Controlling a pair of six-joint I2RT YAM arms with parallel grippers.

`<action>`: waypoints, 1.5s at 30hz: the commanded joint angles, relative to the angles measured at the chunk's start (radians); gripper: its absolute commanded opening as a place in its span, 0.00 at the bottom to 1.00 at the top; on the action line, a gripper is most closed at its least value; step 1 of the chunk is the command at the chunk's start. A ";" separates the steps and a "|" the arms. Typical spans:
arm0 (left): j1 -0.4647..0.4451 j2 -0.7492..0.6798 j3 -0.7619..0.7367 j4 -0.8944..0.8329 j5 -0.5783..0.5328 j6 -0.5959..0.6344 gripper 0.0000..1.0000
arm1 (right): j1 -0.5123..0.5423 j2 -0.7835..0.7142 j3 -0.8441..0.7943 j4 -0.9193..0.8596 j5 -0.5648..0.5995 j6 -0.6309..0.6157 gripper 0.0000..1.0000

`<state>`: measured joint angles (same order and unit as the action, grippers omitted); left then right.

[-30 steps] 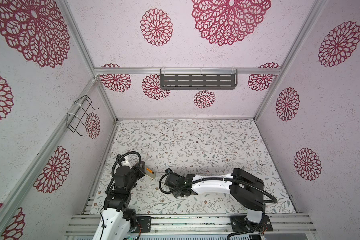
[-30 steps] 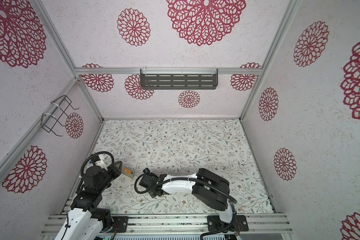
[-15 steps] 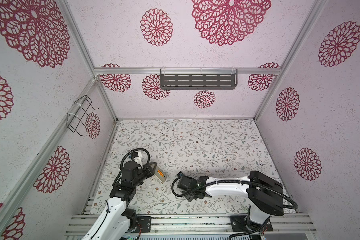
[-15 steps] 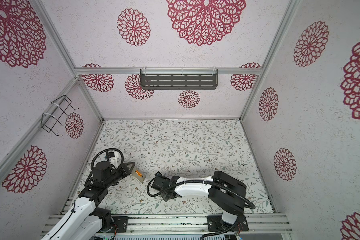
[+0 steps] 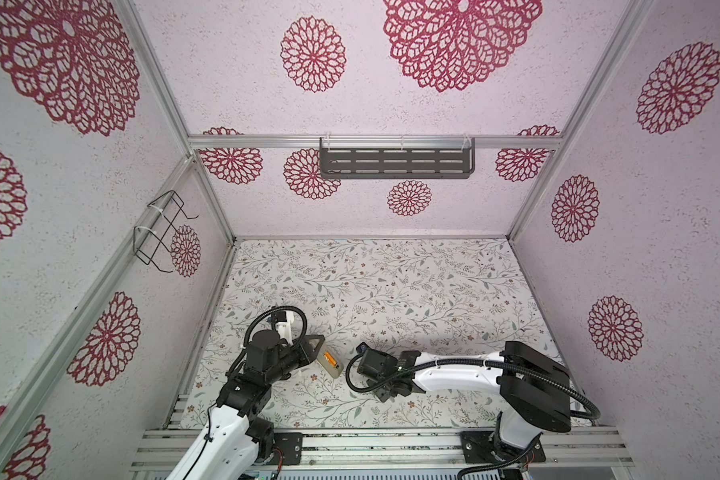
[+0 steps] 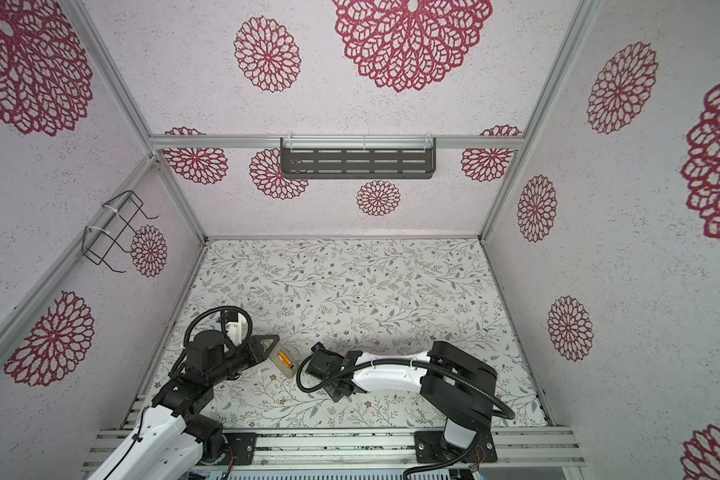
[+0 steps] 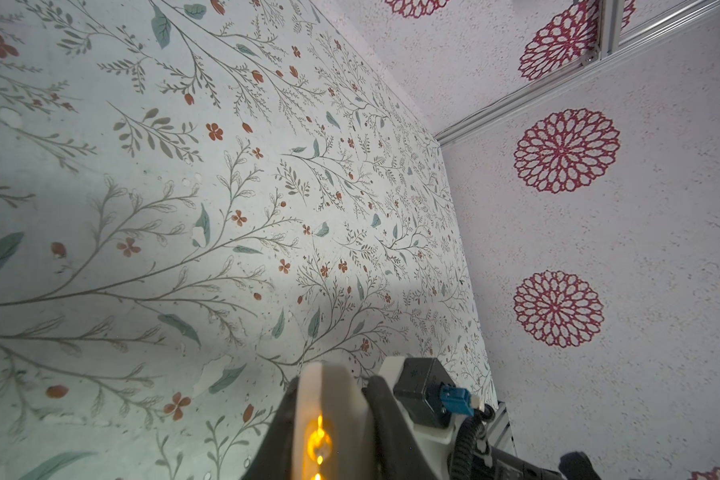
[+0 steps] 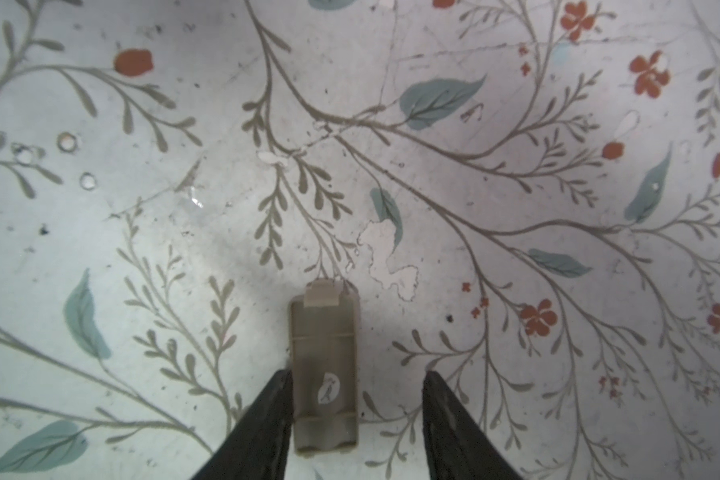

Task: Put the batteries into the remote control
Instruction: 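Lift the battery cover with the right gripper toward the remote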

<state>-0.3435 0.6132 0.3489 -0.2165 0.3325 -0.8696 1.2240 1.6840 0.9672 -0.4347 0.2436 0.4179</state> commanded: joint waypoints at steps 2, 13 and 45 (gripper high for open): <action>-0.018 -0.015 -0.006 -0.028 -0.012 -0.003 0.00 | 0.010 -0.048 0.034 -0.034 0.017 -0.018 0.47; -0.023 -0.020 -0.009 -0.027 -0.013 0.000 0.00 | 0.012 -0.026 0.039 -0.022 0.012 -0.037 0.34; -0.031 -0.017 -0.028 0.008 0.007 -0.006 0.00 | -0.054 -0.147 -0.014 0.015 -0.057 -0.054 0.24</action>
<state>-0.3687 0.5961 0.3244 -0.2451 0.3283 -0.8833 1.1790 1.5627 0.9546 -0.4263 0.2073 0.3809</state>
